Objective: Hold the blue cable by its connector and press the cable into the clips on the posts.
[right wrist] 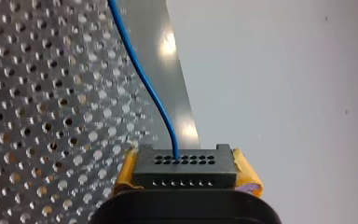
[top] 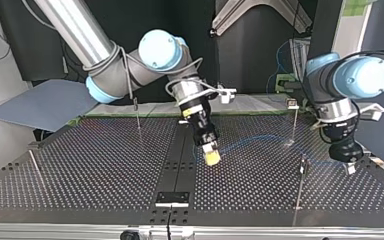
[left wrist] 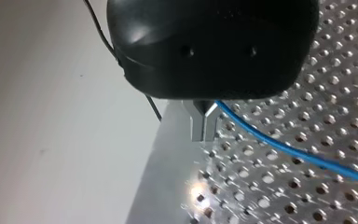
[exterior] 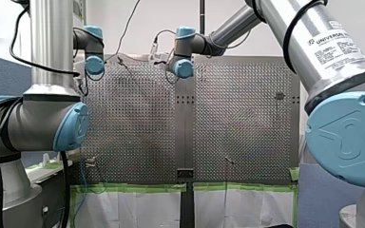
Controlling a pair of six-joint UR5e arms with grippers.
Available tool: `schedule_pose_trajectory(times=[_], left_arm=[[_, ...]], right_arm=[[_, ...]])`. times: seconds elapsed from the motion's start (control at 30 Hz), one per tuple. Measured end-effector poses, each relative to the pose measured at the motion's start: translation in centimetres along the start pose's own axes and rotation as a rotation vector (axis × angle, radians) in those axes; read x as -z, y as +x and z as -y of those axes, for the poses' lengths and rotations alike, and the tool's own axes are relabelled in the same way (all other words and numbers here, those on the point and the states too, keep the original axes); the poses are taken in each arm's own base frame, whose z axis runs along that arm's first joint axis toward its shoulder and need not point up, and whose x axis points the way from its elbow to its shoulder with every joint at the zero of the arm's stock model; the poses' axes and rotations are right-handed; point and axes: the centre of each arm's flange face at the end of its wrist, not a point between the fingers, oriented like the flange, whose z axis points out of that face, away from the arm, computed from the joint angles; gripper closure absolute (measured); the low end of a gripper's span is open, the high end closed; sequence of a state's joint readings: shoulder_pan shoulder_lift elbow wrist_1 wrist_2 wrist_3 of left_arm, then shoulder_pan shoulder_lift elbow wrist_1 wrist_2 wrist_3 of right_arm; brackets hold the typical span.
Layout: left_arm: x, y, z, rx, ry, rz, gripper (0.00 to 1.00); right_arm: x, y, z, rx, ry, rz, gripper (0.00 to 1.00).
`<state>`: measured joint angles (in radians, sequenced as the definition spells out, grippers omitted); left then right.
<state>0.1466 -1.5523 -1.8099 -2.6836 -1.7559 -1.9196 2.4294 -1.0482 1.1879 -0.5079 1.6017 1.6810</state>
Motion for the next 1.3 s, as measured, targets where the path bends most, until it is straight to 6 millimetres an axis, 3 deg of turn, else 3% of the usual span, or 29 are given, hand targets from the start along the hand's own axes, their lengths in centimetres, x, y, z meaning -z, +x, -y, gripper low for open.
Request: schedule_pose_trajectory(times=[0.23,0.5,0.8,1.3], left_arm=[[1.1,-1.4,0.8,0.002,0.013,0.007,0.98],[1.7,-0.4,1.0,-0.004,0.023,-0.014,0.98],[1.4,2.4,1.1,-0.029,0.026,-0.062,0.98],[-0.2,2.2,1.8,0.019,0.071,-0.007,0.98]], right_arm=[[0.2,-0.1,0.6,-0.009,0.005,0.011,1.0],[0.8,-0.9,-0.5,0.008,-0.053,0.057,1.0],[1.1,-1.7,-1.8,0.034,-0.098,0.096,1.0],[0.8,-2.3,-4.3,0.045,-0.134,0.102,1.0]])
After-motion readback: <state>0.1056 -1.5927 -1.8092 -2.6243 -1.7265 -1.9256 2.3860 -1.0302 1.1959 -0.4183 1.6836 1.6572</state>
